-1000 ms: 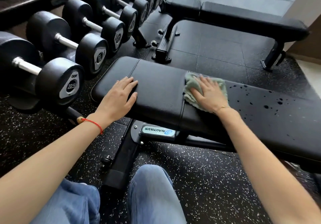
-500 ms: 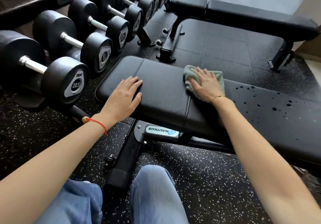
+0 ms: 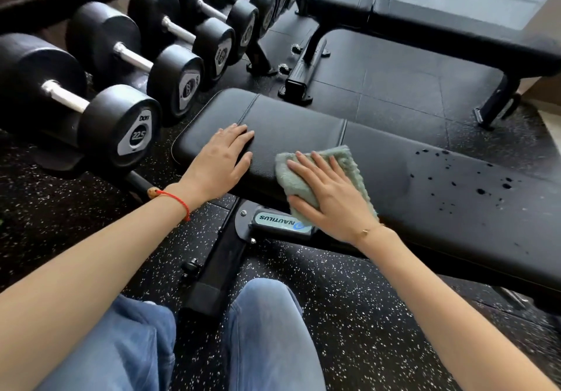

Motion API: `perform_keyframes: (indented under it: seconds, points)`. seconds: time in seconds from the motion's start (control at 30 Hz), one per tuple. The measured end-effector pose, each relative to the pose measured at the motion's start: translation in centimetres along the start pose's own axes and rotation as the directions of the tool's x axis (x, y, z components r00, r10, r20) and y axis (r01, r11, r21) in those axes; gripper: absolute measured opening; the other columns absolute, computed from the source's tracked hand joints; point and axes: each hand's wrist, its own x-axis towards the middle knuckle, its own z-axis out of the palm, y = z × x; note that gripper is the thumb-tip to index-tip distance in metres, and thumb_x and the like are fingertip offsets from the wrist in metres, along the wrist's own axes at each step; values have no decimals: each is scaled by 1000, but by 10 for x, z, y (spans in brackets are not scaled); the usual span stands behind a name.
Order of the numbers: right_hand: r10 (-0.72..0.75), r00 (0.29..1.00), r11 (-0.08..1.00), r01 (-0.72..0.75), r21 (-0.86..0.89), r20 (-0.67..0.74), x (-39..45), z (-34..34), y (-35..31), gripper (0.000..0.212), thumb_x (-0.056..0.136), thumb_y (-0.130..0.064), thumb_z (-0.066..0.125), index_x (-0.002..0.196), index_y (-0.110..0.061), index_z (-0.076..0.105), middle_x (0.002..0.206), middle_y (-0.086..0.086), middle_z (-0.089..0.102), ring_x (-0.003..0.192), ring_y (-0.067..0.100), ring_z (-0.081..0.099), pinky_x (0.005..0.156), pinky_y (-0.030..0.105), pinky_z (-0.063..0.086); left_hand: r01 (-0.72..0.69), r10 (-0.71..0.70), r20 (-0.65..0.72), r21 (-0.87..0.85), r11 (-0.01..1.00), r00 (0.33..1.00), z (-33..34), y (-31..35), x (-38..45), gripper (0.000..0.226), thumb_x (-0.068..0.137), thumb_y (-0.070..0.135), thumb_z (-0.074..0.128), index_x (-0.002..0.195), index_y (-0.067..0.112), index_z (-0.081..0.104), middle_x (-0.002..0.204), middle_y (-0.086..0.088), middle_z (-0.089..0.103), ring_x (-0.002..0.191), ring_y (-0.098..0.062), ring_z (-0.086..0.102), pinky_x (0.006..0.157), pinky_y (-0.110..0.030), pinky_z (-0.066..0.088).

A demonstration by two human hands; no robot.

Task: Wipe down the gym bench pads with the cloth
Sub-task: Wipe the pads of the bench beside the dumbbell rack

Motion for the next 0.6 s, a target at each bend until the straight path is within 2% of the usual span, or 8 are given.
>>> perform_keyframes:
  seconds: [0.07,0.17,0.27,0.4,0.5,0.6]
  points:
    - [-6,1000,1000,6,5,-27,6,1,-10,66,96,-60,31,153,-28,24,162,-5,20,151,19,9,123,42,2,8,-8,10,-9,1000,1000,-1,1,0,67,93,46,22,145,7,41,152,-13,38,145,-28,27,122,-40,14]
    - [-72,997,996,73,50,-25,-27,-8,10,63,99,-57,38,154,-29,23,162,-8,19,151,13,9,123,41,5,13,-13,8,-18,1000,1000,-1,0,1,65,94,44,24,145,8,41,153,-12,38,145,-28,26,122,-40,13]
    - [-87,995,996,85,-37,-42,-57,-13,38,67,97,-58,41,154,-29,22,162,-6,19,150,15,11,122,45,14,21,-21,3,-2,1000,1000,0,1,0,66,94,44,23,145,7,42,151,-13,39,145,-29,28,122,-41,14]
    - [-142,988,979,133,-152,-54,-19,5,15,72,95,-63,39,154,-24,24,161,0,23,149,25,18,121,46,17,22,-22,-1,0,1000,1000,1,3,0,66,94,43,23,144,5,43,151,-15,40,144,-29,29,121,-40,13]
    - [-163,982,973,145,-177,-91,10,18,-8,72,94,-63,41,153,-23,29,159,2,29,147,28,25,120,47,20,22,-22,7,-8,1000,1000,0,2,1,59,97,38,30,145,7,41,152,-14,38,145,-29,27,121,-40,12]
    - [-150,981,978,129,-161,-126,-14,13,4,70,95,-61,46,152,-24,30,158,0,30,147,24,25,121,45,19,21,-20,6,-35,999,1000,-2,0,2,53,99,32,38,146,8,40,154,-12,36,146,-27,25,122,-39,12]
